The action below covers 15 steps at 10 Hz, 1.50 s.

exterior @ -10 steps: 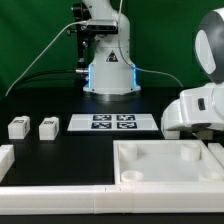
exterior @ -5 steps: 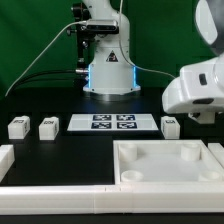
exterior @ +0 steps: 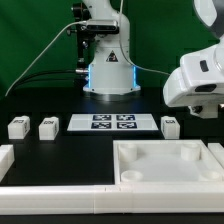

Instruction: Assemble one leg

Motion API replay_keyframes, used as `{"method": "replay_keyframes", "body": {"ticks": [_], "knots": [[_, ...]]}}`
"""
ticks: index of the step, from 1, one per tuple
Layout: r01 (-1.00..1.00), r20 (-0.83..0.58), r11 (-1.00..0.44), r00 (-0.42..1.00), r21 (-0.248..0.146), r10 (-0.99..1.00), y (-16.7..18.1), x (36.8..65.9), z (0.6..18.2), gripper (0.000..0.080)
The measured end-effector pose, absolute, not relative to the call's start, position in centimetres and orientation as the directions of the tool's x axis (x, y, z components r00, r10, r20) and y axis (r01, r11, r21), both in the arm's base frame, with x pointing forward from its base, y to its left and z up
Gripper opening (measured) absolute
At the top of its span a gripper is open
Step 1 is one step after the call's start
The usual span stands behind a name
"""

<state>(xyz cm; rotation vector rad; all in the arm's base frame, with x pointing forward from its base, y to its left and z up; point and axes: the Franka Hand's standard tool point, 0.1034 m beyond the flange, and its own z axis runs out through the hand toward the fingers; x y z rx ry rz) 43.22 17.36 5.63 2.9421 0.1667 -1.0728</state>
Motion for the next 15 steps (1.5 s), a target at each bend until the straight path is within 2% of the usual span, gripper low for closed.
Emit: {"method": "replay_keyframes", "body": {"ticks": [1,3,6,7,12,15], "knots": [[0.098,-0.53,-0.994,0.841,-0.043,0.106,17.5,44.2,5.6,0.0293],[0.098,-0.324,-0.993,0.939,-0.06,0.113,16.6,45.1,6.6,0.0293],[0.128,-0.085,-0.989,0.987,-0.078,0.135,15.2,46.8,8.2,0.0293],[0.133,-0.107,-0.988,0.984,-0.077,0.14,14.7,46.9,8.6,0.0293],[0.165,-0.11,-0.983,0.979,-0.082,0.173,14.6,46.8,8.2,0.0293],[0.208,-0.103,-0.974,0.971,-0.093,0.217,12.2,49.5,9.6,0.0293]]}}
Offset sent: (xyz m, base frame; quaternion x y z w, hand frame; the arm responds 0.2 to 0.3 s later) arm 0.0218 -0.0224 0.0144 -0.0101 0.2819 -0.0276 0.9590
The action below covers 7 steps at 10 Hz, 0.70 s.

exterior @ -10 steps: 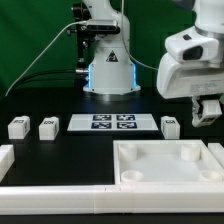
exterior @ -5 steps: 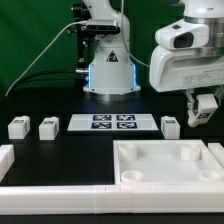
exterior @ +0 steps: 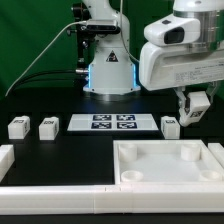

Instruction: Assemble one leg

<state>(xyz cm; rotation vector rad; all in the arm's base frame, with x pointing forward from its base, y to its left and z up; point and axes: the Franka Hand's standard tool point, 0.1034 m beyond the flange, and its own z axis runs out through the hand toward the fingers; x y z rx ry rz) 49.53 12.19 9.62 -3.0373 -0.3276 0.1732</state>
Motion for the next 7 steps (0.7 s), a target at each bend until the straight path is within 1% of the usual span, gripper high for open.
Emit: {"method": "replay_keyframes", "body": {"ticks": [1,2,3,4,5,6,7], "knots": [[0.218,-0.081,-0.971,0.971,-0.096,0.225,11.6,51.0,10.2,0.0293],[0.216,-0.048,-0.972,0.974,-0.093,0.221,11.4,51.6,10.3,0.0293],[0.217,-0.054,-0.972,0.973,-0.094,0.223,11.5,51.3,10.1,0.0293],[0.218,-0.008,-0.972,0.975,-0.091,0.22,11.5,51.9,10.2,0.0293],[0.221,0.141,-0.973,0.968,-0.072,0.209,11.2,52.5,10.2,0.0293],[0.224,0.241,-0.973,0.949,-0.056,0.204,10.9,52.2,10.0,0.0293],[0.244,0.305,-0.969,0.926,-0.038,0.221,10.3,52.4,9.8,0.0293]]}}
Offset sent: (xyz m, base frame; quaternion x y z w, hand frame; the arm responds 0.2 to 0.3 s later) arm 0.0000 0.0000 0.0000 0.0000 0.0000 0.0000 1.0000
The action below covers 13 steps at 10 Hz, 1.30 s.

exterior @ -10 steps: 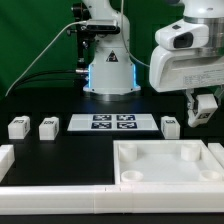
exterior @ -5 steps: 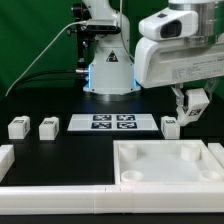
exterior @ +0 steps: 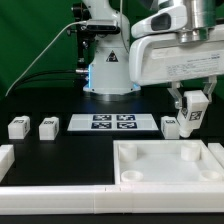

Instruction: Assemble one leg

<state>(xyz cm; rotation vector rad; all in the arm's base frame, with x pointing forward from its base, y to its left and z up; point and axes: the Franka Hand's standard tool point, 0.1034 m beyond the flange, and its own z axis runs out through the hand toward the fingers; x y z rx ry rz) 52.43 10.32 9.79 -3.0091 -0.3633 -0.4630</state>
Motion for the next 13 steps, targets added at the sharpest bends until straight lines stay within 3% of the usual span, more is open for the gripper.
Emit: {"method": "replay_keyframes", "body": {"ticks": [6,11,13], "knots": [[0.25,0.349,-0.968,0.91,-0.032,0.223,9.5,57.8,11.7,0.0293],[0.253,0.347,-0.967,0.91,-0.033,0.226,9.6,57.9,11.5,0.0293],[0.254,0.359,-0.967,0.906,-0.035,0.225,9.9,59.5,12.1,0.0293]]}}
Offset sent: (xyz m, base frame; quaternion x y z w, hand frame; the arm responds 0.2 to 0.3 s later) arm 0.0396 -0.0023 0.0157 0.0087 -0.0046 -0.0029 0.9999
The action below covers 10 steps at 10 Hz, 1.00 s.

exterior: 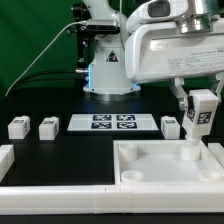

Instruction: Assemble one leg

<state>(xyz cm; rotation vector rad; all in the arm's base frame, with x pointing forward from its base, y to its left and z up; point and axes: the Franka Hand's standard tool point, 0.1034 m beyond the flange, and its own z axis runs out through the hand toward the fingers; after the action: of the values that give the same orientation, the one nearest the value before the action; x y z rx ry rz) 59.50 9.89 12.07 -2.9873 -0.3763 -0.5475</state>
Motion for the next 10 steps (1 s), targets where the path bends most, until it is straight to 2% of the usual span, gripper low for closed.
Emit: {"method": "replay_keyframes", "body": {"ticks": [4,10], "knots": [[0.252,0.375,-0.967,0.901,-0.039,0.22,9.9,61.5,11.2,0.0293],[0.253,0.416,-0.967,0.883,-0.029,0.218,9.9,61.4,10.5,0.0293]]}}
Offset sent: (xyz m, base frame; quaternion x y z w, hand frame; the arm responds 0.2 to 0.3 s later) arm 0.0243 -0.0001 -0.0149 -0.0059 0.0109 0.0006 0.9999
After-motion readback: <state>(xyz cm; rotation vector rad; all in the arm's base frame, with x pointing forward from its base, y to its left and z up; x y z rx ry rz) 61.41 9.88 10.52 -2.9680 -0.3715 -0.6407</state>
